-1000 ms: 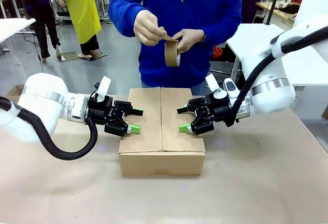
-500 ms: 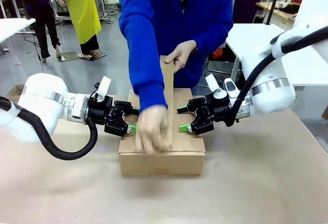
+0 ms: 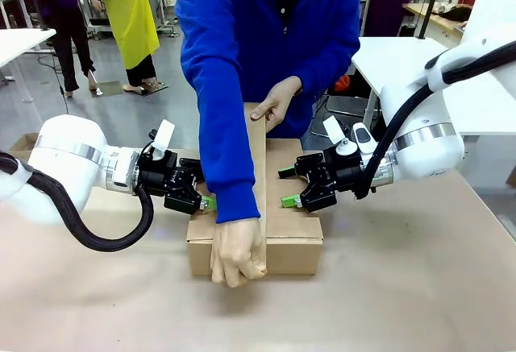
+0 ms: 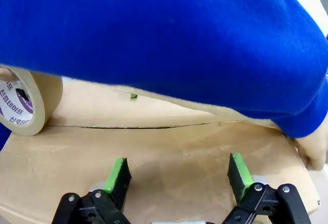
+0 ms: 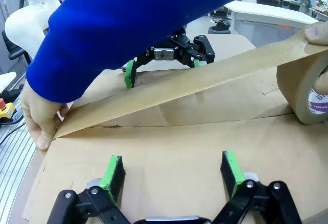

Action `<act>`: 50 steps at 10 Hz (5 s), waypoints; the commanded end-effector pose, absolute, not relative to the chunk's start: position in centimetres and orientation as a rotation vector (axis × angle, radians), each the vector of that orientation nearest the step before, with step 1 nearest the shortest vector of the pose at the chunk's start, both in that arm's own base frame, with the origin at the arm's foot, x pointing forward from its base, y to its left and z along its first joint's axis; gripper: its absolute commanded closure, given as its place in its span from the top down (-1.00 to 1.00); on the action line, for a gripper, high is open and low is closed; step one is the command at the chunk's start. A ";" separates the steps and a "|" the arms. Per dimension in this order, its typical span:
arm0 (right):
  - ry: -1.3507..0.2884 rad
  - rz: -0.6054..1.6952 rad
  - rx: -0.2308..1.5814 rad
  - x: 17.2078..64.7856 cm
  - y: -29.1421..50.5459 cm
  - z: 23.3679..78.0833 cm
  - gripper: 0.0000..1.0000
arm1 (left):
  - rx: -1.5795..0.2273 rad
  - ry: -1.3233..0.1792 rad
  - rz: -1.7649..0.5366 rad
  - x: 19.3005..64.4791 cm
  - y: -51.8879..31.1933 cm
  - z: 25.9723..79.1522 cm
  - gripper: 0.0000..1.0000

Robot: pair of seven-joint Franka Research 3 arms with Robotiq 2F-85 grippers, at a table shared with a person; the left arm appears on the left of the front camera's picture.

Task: Pack the gift set into the box.
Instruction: Press and hold the closed box until the human finishes sealing it.

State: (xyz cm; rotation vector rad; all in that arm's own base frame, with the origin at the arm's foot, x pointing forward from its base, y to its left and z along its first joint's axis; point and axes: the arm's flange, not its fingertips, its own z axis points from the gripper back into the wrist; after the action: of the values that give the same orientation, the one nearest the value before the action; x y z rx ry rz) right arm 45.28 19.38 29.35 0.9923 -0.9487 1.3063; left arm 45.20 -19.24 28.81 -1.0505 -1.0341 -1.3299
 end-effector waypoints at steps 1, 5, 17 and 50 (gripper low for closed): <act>-0.943 1.307 0.987 45.2 19.4 29.1 1.00 | -1.045 -1.036 -1.337 45.0 -19.2 28.5 1.00; -0.943 1.307 0.987 45.2 19.4 29.1 1.00 | -1.045 -1.036 -1.337 45.0 -19.2 28.5 1.00; -0.943 1.307 0.987 45.2 19.4 29.1 1.00 | -1.045 -1.036 -1.337 45.0 -19.2 28.5 1.00; -1.599 0.720 0.858 36.2 -4.4 33.3 1.00 | -0.975 -1.780 -0.827 37.9 5.7 32.5 1.00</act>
State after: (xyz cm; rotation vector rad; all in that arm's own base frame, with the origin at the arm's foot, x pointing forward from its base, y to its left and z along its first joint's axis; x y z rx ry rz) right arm 37.72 -6.86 35.42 0.9150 -1.5400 0.7654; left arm 38.31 6.19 36.54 -0.9639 -1.6753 -0.9160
